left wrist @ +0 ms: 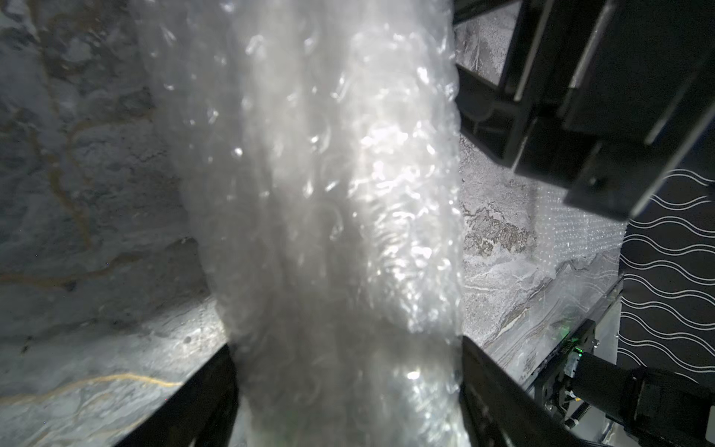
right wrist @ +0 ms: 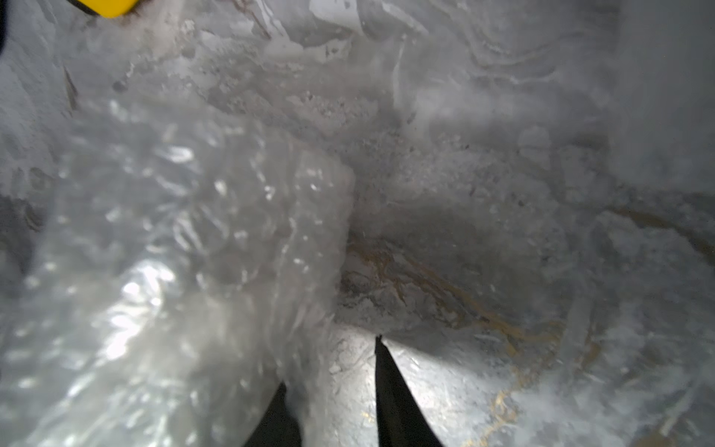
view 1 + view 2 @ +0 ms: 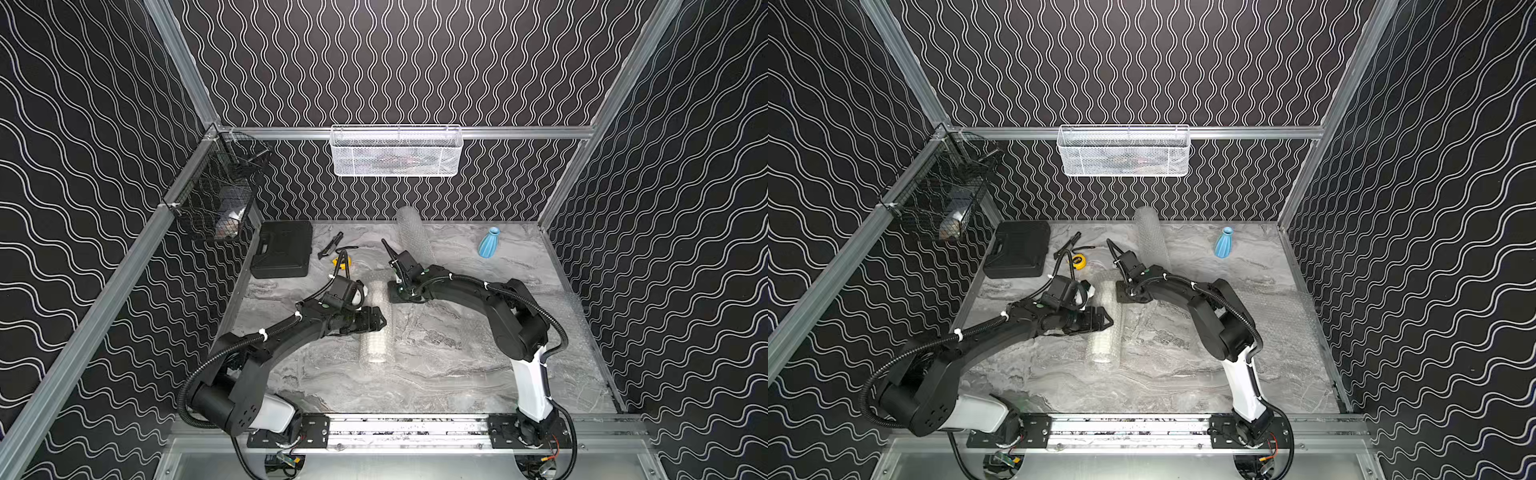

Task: Unwrap the vase from the bubble wrap
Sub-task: Unwrap the bubble wrap at the center of the board.

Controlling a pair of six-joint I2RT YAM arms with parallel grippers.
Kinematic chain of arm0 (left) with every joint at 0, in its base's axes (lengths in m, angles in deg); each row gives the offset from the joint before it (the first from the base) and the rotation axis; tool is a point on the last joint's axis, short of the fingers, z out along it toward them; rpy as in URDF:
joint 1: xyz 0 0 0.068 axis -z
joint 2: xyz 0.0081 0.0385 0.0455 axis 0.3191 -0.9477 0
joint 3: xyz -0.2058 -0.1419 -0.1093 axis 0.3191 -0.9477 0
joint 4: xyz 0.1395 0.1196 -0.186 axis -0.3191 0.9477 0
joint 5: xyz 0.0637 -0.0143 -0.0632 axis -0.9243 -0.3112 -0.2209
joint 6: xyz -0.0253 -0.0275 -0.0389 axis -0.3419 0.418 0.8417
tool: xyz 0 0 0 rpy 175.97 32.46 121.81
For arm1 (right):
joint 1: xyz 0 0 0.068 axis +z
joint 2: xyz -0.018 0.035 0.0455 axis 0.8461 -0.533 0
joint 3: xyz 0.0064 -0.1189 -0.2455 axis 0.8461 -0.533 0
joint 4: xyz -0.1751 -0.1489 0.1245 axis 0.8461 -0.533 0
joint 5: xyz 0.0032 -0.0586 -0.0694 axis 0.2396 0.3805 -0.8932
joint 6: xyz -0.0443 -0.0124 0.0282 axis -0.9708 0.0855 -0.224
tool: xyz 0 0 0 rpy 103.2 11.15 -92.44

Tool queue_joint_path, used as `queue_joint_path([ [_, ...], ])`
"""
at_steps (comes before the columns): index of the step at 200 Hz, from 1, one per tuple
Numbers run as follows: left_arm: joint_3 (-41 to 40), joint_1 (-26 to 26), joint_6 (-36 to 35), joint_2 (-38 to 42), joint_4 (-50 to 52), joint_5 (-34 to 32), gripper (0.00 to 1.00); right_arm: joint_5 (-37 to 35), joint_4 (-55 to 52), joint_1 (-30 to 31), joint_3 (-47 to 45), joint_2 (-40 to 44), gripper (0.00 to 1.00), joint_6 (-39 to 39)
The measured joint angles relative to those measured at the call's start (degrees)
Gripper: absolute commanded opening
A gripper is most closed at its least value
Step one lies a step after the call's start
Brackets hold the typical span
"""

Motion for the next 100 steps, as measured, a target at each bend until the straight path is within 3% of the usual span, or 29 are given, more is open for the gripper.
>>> queue_joint_path([
  [40,0.0,0.0,0.0,-0.2,-0.1,0.1,0.83,0.6,2.6,-0.5,0.0,-0.1,0.19,2.1],
  [100,-0.1,0.0,0.0,-0.3,-0.4,0.3,0.83,8.3,10.6,-3.5,-5.4,1.0,0.14,7.5],
])
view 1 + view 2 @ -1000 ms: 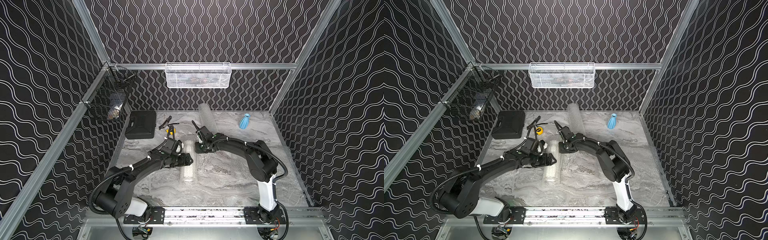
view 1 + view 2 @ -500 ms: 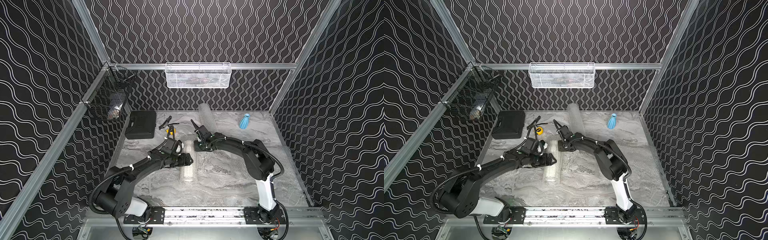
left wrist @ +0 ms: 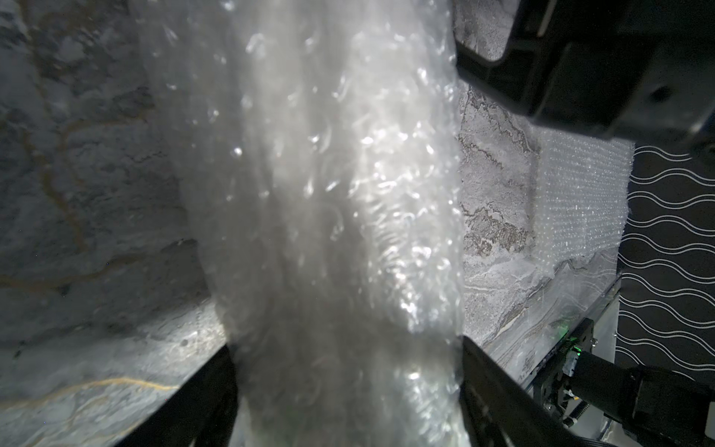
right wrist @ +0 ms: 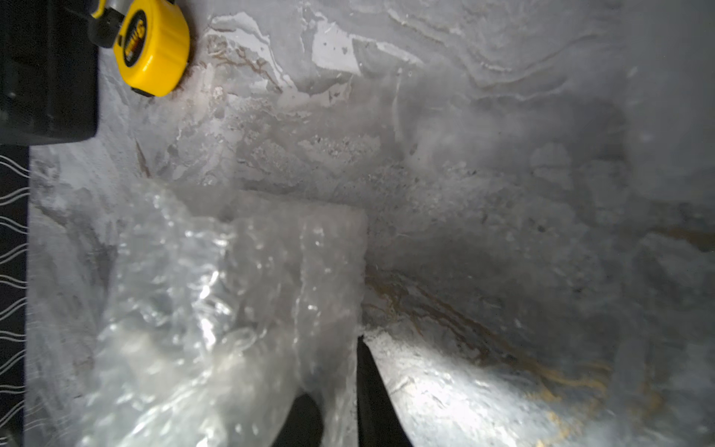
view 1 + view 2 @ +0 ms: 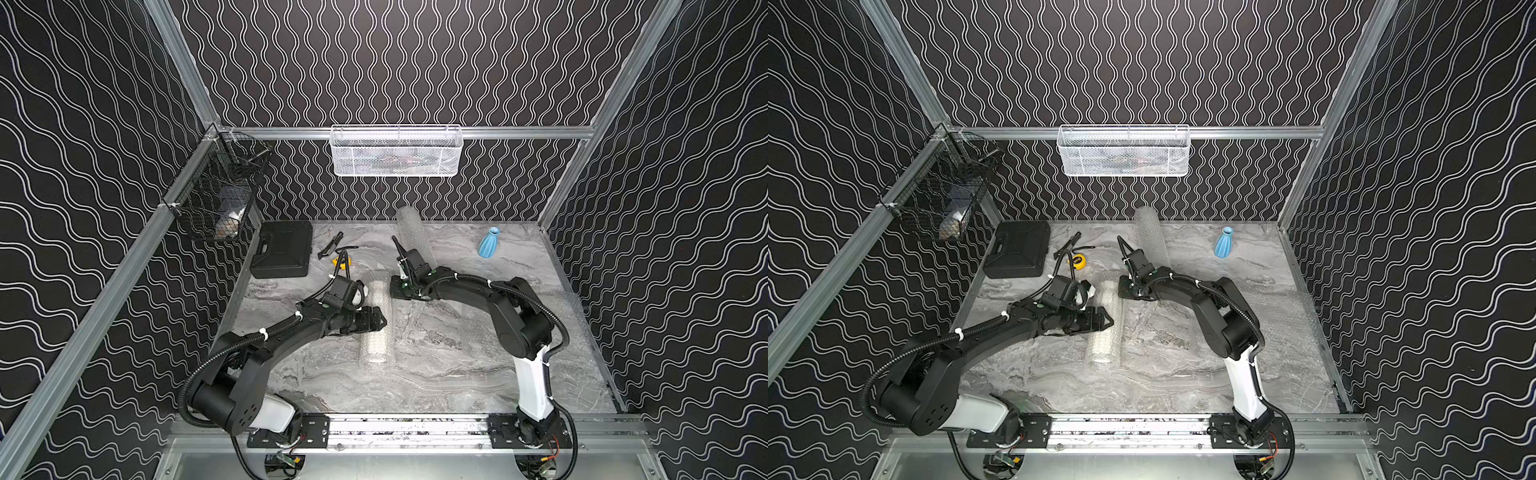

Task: Unwrap the vase from the bubble wrap
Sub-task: Unwrap the bubble wrap at the center of the board.

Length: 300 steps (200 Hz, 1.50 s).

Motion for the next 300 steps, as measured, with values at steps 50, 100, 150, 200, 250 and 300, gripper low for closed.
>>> queue_joint_path([
  [50,0.0,0.0,-0.2,-0.2,-0.4,0.3,0.83,7.0,9.7,-2.6,-5.5,0.8,0.11,6.2],
  [100,-0.1,0.0,-0.7,-0.2,-0.4,0.3,0.83,10.9,15.1,-3.7,-7.5,0.9,0.16,10.1],
  [150,0.0,0.0,-0.8,-0.2,-0.4,0.3,0.83,11.6,15.0,-3.9,-9.3,2.7,0.25,9.5],
  [200,-0.1,0.0,-0.9,0.0,-0.3,0.1,0.83,12.8,13.8,-3.1,-13.6,6.3,0.29,8.1],
  [250,-0.4,0.0,-0.8,0.2,-0.7,0.1,0.83,12.0,10.7,-1.1,-15.2,8.6,0.29,6.1],
  [300,-0.8,0.0,-0.6,0.5,-1.2,0.1,0.83,11.0,7.3,0.3,-16.7,10.7,0.28,4.7],
])
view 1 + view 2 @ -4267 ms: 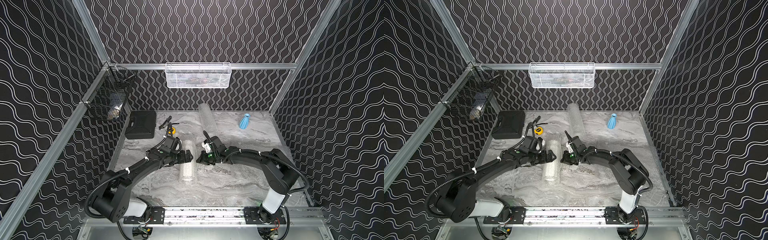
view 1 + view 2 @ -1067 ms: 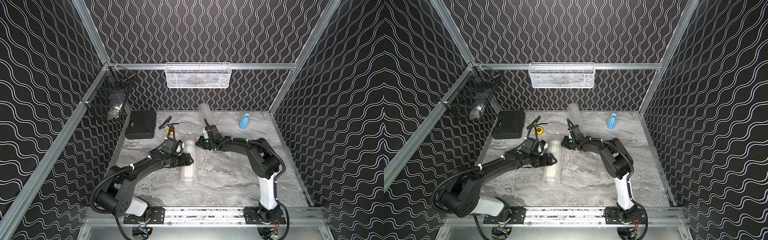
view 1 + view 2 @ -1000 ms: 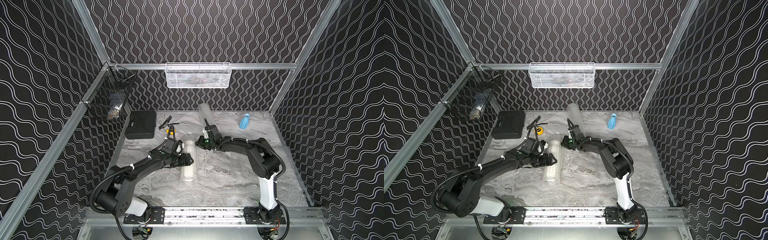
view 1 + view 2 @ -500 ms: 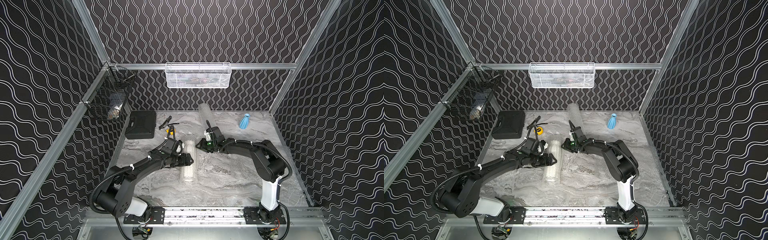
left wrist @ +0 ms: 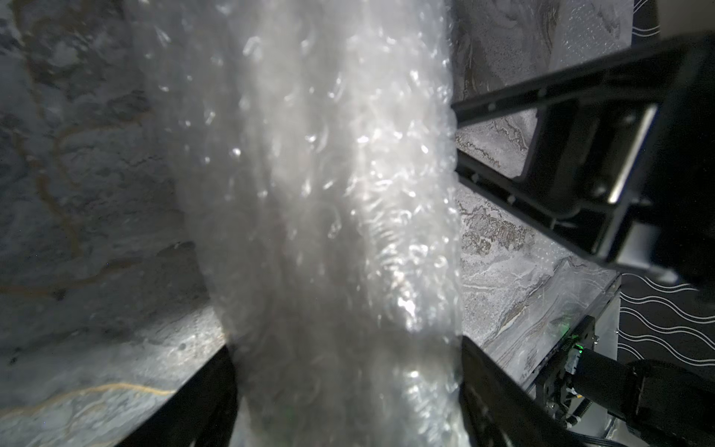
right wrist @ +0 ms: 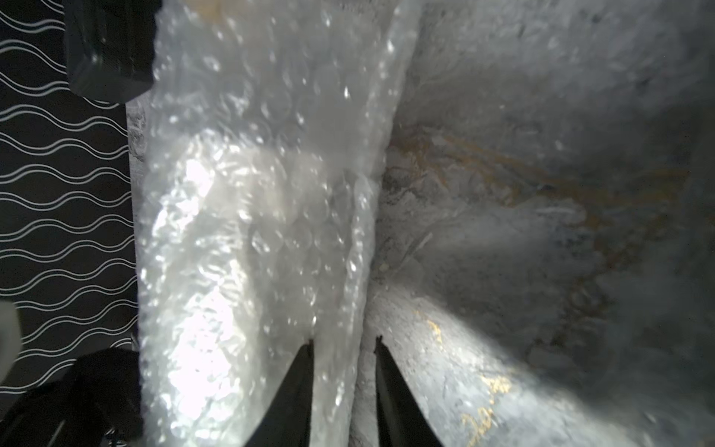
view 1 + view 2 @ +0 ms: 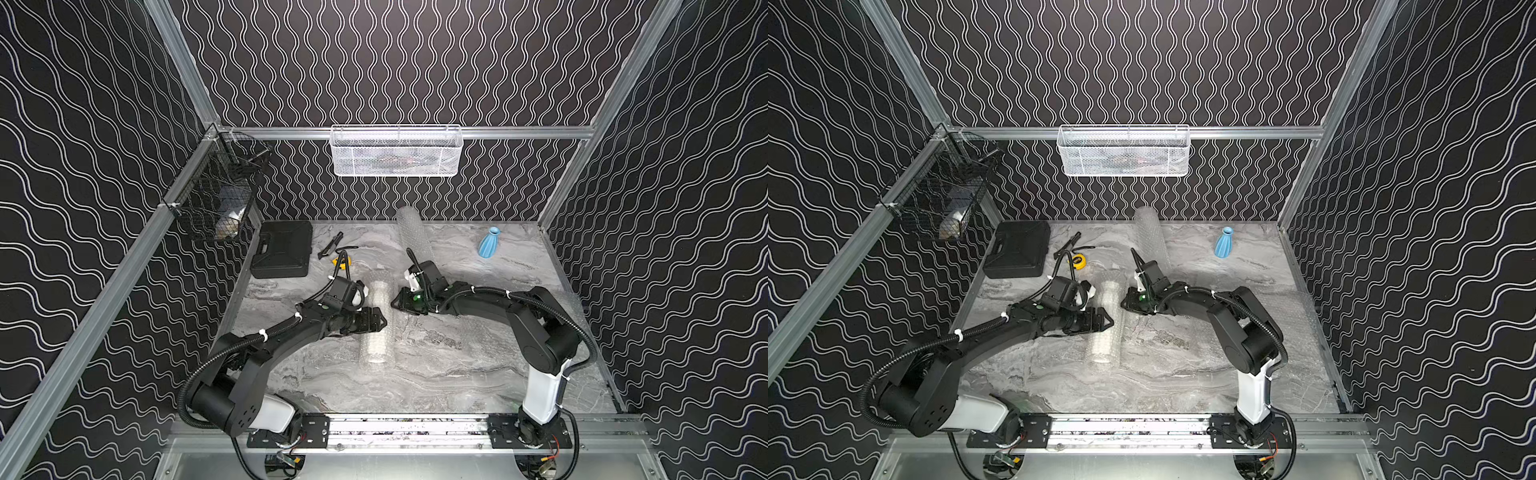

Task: Unwrap the vase from the bubble wrap
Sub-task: Unwrap the bubble wrap at the center of the board.

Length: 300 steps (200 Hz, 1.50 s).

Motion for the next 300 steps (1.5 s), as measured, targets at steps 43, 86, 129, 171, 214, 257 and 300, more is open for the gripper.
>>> queue_joint_path([
  [43,-0.4,0.0,0.9,0.2,-0.6,0.0,0.83,-0.1,-2.7,1.0,-0.2,0.8,0.27,-1.3],
  [86,-0.9,0.0,1.2,0.3,-1.2,0.0,0.83,-1.5,-5.9,3.1,-0.3,2.2,0.26,-2.0],
  [129,-1.3,0.0,1.5,0.5,-1.9,0.0,0.83,-2.7,-8.5,5.1,-0.5,2.6,0.25,-2.7],
  [171,-1.6,0.0,2.3,0.5,-2.6,0.0,0.83,-1.6,-10.6,6.9,-1.9,2.8,0.24,-4.1],
  [214,-2.0,0.0,2.6,0.6,-3.1,0.0,0.83,-1.2,-12.3,8.1,-2.3,3.3,0.24,-5.0],
  [257,-2.2,0.0,2.6,0.6,-3.5,0.0,0.83,0.0,-13.1,8.6,-2.9,4.3,0.24,-5.8],
  [300,-2.3,0.0,2.5,0.3,-3.9,0.2,0.83,3.0,-12.9,8.6,-3.7,4.4,0.22,-6.4],
])
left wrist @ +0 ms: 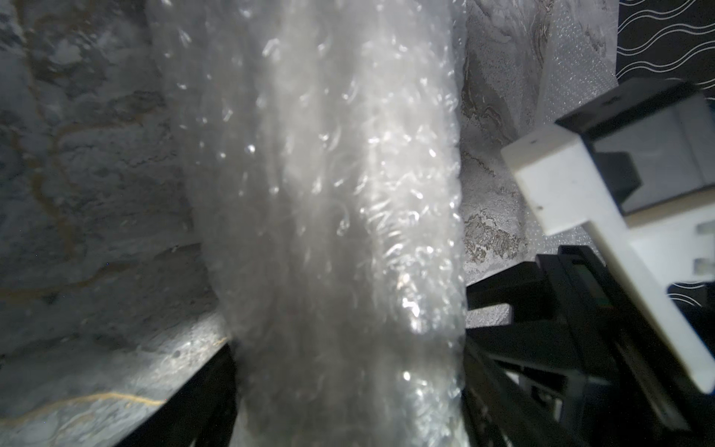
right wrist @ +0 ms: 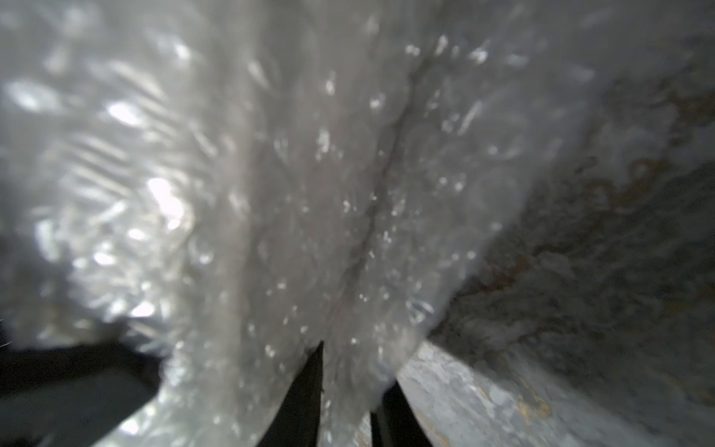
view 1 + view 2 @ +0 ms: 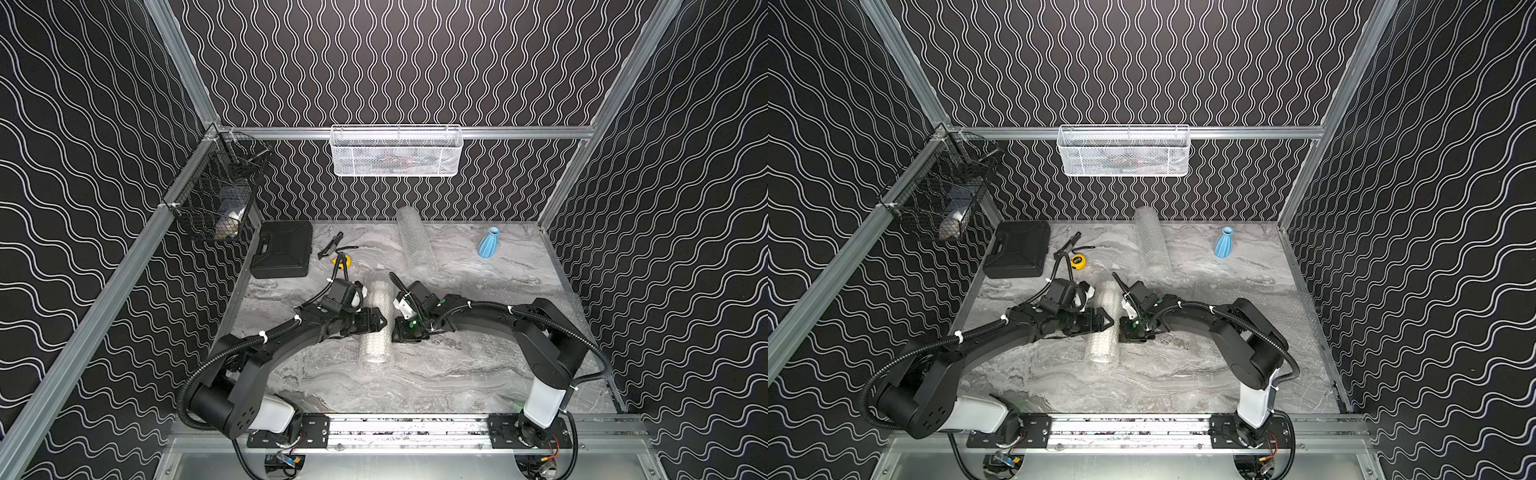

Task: Unwrap the vase from the bubble wrap
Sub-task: Unwrap the bubble wrap at the center of the board.

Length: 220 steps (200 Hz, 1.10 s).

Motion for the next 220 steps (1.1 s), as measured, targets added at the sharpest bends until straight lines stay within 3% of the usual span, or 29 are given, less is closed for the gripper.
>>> queue_joint_path([
  [44,-0.1,0.0,-0.2,-0.4,-0.6,0.1,0.83,3.3,1.5,0.0,-1.2,-0.5,0.15,-1.9],
  [168,-0.2,0.0,-0.2,-0.5,-1.0,0.1,0.82,5.7,5.7,0.1,-4.6,-0.5,0.09,-10.1],
  [200,0.0,0.0,-0.2,-0.6,-0.9,0.1,0.83,5.9,5.2,0.2,-4.9,-0.2,0.11,-11.7],
  [220,0.0,0.0,-0.2,-0.6,-0.8,0.1,0.82,6.0,4.8,0.2,-5.1,0.0,0.21,-11.8],
])
